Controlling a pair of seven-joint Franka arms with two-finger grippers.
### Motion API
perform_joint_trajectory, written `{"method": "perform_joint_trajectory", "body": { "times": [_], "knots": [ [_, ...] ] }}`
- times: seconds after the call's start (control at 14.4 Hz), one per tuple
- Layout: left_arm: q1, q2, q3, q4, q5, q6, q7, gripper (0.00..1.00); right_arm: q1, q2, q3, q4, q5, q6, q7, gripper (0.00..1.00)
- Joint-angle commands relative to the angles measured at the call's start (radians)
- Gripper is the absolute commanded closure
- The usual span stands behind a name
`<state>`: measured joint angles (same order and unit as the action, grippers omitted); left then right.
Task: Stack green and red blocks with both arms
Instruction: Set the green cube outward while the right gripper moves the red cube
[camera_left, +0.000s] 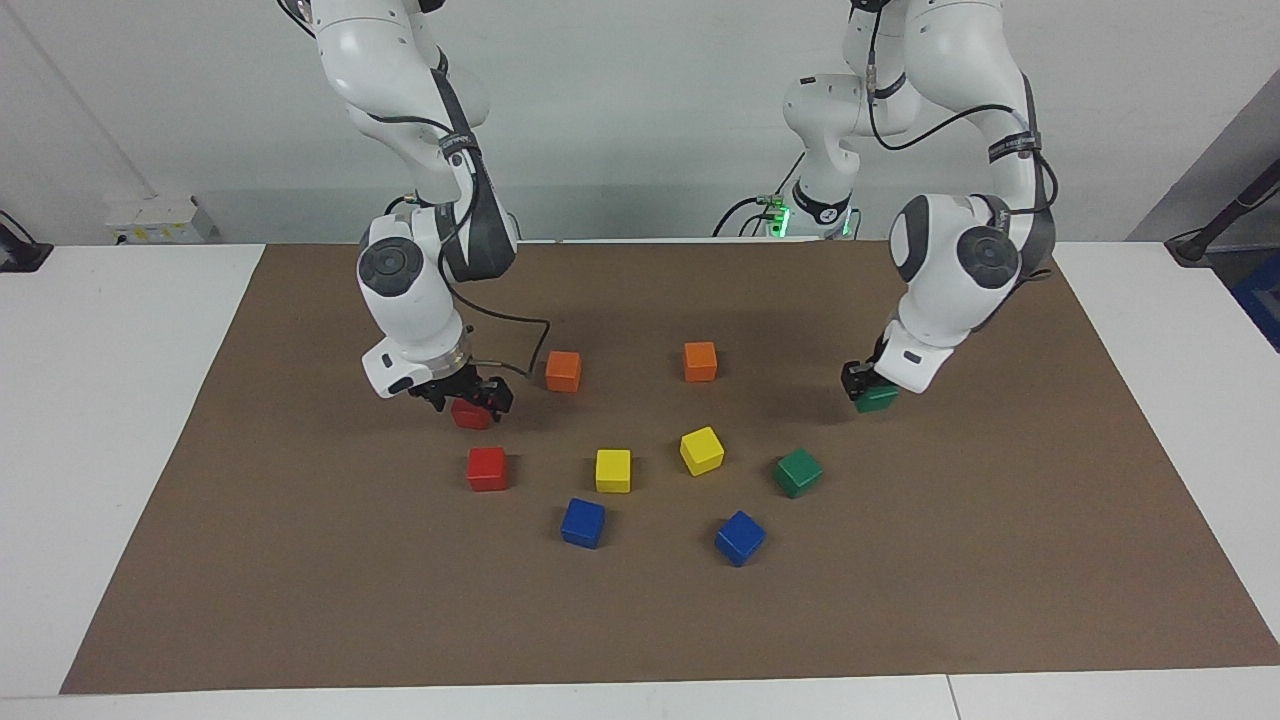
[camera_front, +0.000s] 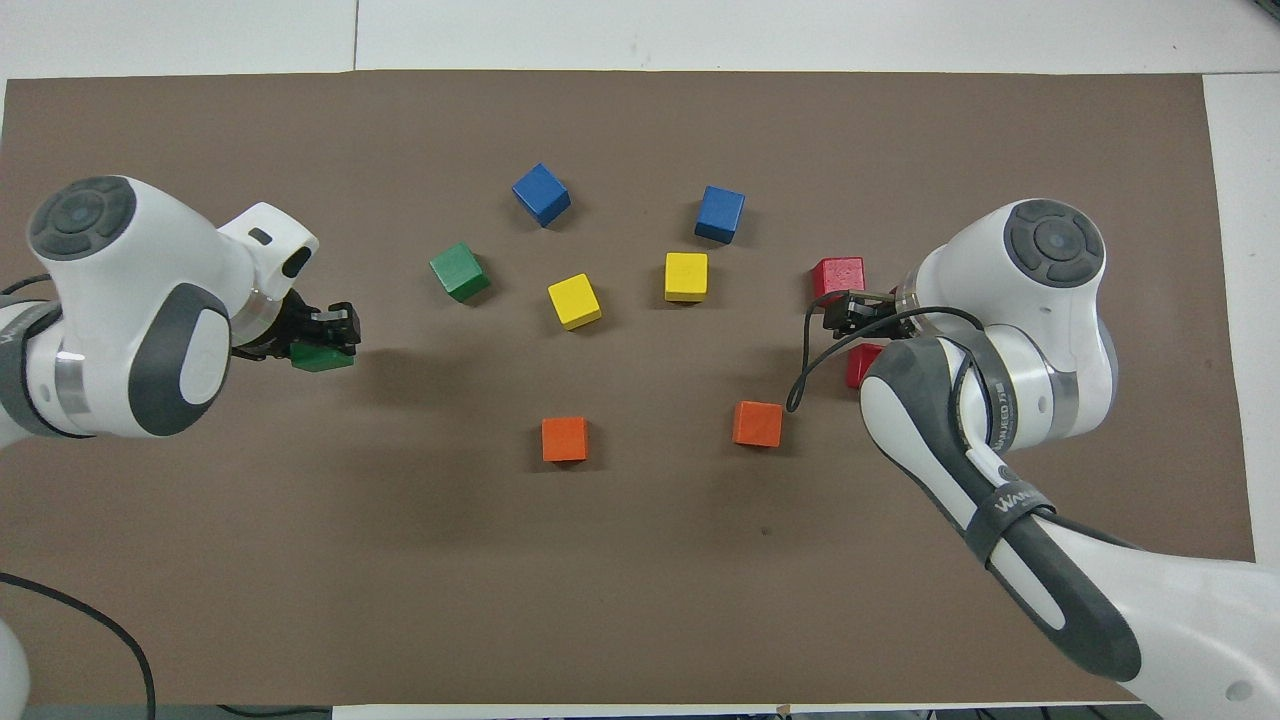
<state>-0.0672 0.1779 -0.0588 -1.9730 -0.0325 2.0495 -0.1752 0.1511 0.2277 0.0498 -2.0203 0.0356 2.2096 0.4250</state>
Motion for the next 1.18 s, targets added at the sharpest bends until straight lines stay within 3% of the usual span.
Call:
{"method": "perform_joint_trajectory", "body": {
  "times": [0.0,0.28,0.69,0.83,0.97,1.04,1.11],
  "knots": [
    [0.065,0.012,-0.007,0.009,-0.004,0.038,0.153,1.00,-0.008,-0.024,0.004,-0.051,0.014,0.036,-0.002,0.00],
    [0.090,0.136,-0.006,0.089,0.086,0.106,0.195,1.00,-0.008,-0.028,0.004,-0.092,0.014,0.077,-0.015,0.00],
    [0.132,0.173,-0.006,0.097,0.094,0.136,0.197,1.00,-0.005,-0.025,0.005,-0.106,0.014,0.096,-0.014,0.00],
    [0.138,0.175,-0.006,0.089,0.092,0.138,0.197,1.00,-0.007,-0.027,0.005,-0.113,0.014,0.094,-0.018,0.09],
    [0.150,0.175,-0.007,0.086,0.075,0.135,0.174,1.00,-0.004,-0.028,0.005,-0.113,0.014,0.090,-0.014,0.24],
    [0.152,0.173,-0.007,0.083,0.062,0.135,0.168,1.00,-0.004,-0.028,0.005,-0.115,0.014,0.088,-0.015,0.43],
    [0.155,0.172,-0.007,0.077,0.054,0.136,0.168,1.00,-0.007,-0.028,0.005,-0.114,0.014,0.078,-0.020,0.71]
  ]
}}
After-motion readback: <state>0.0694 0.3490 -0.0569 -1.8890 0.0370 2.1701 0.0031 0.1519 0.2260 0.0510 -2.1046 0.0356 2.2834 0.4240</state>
